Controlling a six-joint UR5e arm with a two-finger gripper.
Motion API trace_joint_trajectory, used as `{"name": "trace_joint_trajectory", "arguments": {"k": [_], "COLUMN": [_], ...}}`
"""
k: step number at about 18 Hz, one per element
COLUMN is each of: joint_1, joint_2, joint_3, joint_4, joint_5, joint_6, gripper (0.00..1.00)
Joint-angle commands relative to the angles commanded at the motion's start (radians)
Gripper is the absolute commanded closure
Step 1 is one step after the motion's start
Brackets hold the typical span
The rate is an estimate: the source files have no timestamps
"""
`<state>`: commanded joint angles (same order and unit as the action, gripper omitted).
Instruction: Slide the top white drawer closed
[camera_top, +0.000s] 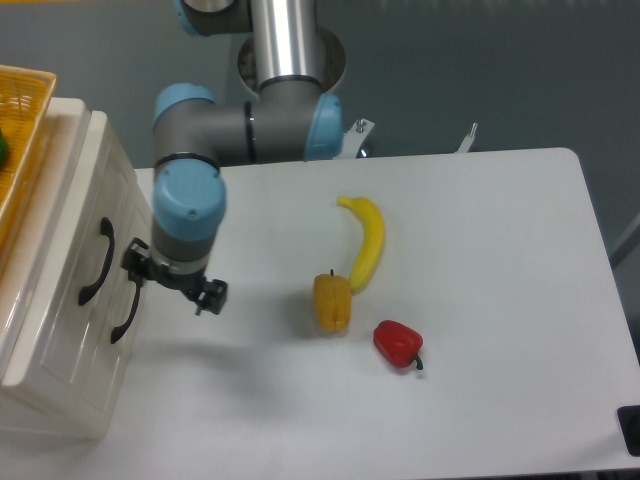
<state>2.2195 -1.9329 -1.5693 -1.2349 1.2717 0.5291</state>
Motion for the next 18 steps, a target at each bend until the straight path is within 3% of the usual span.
{"name": "trace_joint_trajectory", "arguments": {"k": [3,7,11,18], "joint_1": [0.046,0.104,0.167,0.247], "joint_2": [0.028,0.049,0.067,0.077], "joint_3": [0.000,-0.003,-0.003,-0.005], "joint_4": [0.000,-0.005,-0.014,-0.077], "joint_5": [0.043,0.208,0.253,0.365], "joint_6": [0.122,0.267,0.337,0.666], "gripper": [0.00,0.00,0.00,0.00]}}
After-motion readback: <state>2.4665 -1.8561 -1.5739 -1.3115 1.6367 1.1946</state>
